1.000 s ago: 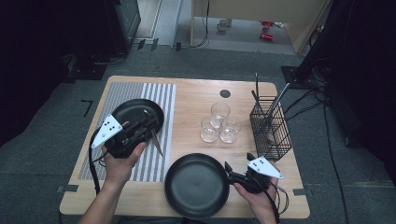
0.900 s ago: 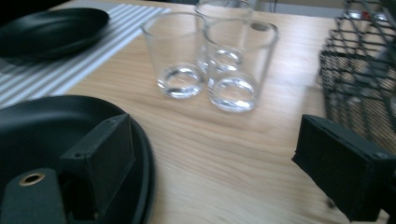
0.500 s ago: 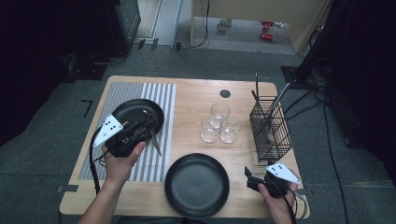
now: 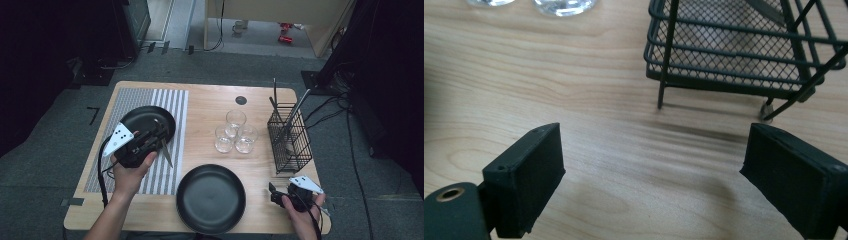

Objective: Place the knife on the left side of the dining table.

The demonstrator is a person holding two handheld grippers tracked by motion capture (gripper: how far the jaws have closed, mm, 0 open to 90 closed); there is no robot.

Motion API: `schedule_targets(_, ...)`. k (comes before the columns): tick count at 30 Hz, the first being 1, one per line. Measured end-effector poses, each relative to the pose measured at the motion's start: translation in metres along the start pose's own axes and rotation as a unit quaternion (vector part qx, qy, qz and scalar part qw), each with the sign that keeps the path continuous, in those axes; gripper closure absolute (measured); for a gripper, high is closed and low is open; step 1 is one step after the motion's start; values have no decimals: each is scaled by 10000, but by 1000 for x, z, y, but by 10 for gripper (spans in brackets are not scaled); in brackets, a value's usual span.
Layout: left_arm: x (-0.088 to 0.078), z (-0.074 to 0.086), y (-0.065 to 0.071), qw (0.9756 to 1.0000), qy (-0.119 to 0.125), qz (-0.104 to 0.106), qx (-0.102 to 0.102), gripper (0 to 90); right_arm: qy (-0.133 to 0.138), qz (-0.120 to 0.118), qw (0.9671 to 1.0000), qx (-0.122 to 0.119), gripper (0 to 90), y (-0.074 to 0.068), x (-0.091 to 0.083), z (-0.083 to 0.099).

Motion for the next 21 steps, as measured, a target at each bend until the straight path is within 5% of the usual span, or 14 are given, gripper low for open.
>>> schedule_targets(9,2,3,0,10000,-13,-17,8,780,-204,238,9993,-196,92,5,3,7)
schedule_targets(21,4,10,3,9999,-101,11,24,780,-297,154,9994,33,87,15,-3,14)
Point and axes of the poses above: each handheld gripper's, and its own axes: x roughly forward along the jaws, z roughly out of its underside, y roughly to its right, the point moved 6 cm from there along x, roughly forward along the jaws, and after that the axes turned 10 degrees about x, right-handed, at the moved point
